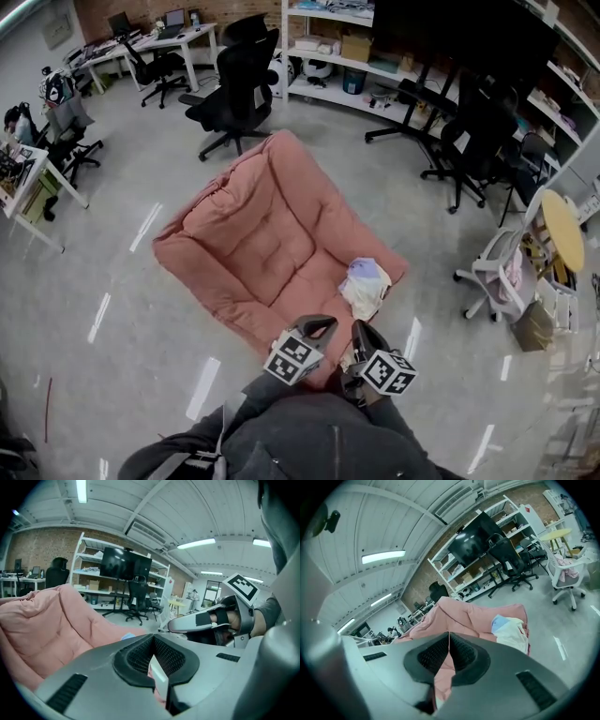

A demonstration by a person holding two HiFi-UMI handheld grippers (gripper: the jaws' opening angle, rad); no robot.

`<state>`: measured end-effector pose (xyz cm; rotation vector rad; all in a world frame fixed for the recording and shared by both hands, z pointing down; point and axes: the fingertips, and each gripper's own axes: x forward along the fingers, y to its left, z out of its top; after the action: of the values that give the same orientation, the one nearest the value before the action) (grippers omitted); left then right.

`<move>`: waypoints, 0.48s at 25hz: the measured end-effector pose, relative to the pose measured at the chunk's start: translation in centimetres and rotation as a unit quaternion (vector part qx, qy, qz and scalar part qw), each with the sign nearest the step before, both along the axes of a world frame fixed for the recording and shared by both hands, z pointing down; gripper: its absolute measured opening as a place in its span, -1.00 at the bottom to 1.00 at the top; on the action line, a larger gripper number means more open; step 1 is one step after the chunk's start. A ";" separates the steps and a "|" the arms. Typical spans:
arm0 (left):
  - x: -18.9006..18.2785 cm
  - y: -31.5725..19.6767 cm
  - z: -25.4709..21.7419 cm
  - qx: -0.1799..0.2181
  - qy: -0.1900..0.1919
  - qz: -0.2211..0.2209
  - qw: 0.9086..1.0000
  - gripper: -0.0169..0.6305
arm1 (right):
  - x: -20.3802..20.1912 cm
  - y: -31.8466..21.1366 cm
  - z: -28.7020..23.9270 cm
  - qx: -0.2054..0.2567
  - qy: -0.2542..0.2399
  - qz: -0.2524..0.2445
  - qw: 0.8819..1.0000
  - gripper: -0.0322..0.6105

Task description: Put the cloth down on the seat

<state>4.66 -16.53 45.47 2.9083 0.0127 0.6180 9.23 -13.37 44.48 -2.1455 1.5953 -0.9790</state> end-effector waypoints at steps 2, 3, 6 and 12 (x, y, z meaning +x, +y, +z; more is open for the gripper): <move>-0.8 0.3 -1.0 0.004 0.011 0.002 1.000 -0.92 | -0.7 0.1 -1.2 0.018 0.012 0.000 1.000 -0.87; -1.3 0.4 -1.3 0.005 0.018 0.001 1.000 -0.92 | -1.1 0.1 -1.6 0.026 0.017 -0.001 1.000 -0.87; -2.4 0.5 -1.8 0.017 0.027 0.000 0.999 -0.92 | -2.1 0.5 -1.9 0.031 0.035 -0.001 0.999 -0.87; -5.0 0.6 -1.1 0.014 0.018 -0.004 1.000 -0.92 | -4.0 0.7 -1.9 0.028 0.053 -0.002 0.998 -0.87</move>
<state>-0.35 -15.96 44.39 2.9445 -0.0038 0.5690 5.19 -12.66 42.55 -2.1905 1.6546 -0.8244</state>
